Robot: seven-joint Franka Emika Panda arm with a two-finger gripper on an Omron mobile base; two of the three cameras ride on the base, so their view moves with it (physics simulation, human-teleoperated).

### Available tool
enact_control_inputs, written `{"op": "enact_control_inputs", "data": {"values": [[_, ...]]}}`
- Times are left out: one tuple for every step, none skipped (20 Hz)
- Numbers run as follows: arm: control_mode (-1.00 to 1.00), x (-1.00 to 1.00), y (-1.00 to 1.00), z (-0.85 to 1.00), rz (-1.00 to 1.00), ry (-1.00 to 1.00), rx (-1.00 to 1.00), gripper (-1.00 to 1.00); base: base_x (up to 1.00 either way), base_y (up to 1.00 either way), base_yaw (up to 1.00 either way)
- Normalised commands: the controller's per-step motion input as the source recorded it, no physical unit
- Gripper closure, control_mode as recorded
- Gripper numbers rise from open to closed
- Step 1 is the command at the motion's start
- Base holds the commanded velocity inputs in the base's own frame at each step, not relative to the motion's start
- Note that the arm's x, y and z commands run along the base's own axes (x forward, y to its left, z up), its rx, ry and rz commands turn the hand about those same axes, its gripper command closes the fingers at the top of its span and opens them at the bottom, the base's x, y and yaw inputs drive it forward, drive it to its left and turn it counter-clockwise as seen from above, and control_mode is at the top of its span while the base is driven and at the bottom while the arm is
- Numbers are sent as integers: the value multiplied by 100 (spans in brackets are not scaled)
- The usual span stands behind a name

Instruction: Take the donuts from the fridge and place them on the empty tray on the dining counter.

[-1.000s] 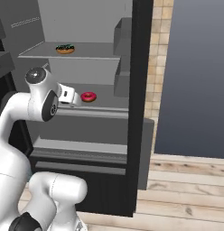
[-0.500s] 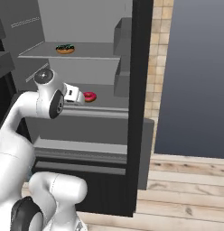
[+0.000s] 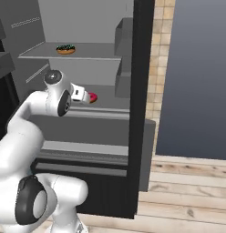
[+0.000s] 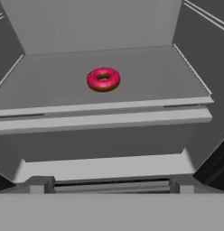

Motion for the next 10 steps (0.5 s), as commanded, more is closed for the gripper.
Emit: {"op": "enact_control_inputs", "data": {"values": [[-100, 44, 3, -16, 0, 0, 0, -100, 0, 0, 0], [-100, 44, 5, -16, 0, 0, 0, -100, 0, 0, 0], [-100, 42, 8, -18, 0, 0, 0, -100, 0, 0, 0], [-100, 42, 8, -19, 0, 0, 0, -100, 0, 0, 0], [-100, 43, 10, -19, 0, 0, 0, -100, 0, 0, 0], [-100, 46, 17, -20, 0, 0, 0, -100, 0, 0, 0], [-100, 46, 16, -17, 0, 0, 0, -100, 0, 0, 0], [-100, 43, 14, -16, 0, 0, 0, -100, 0, 0, 0], [-100, 44, 9, -16, 0, 0, 0, -100, 0, 0, 0], [-100, 44, 8, -12, 0, 0, 0, -100, 0, 0, 0]]}}
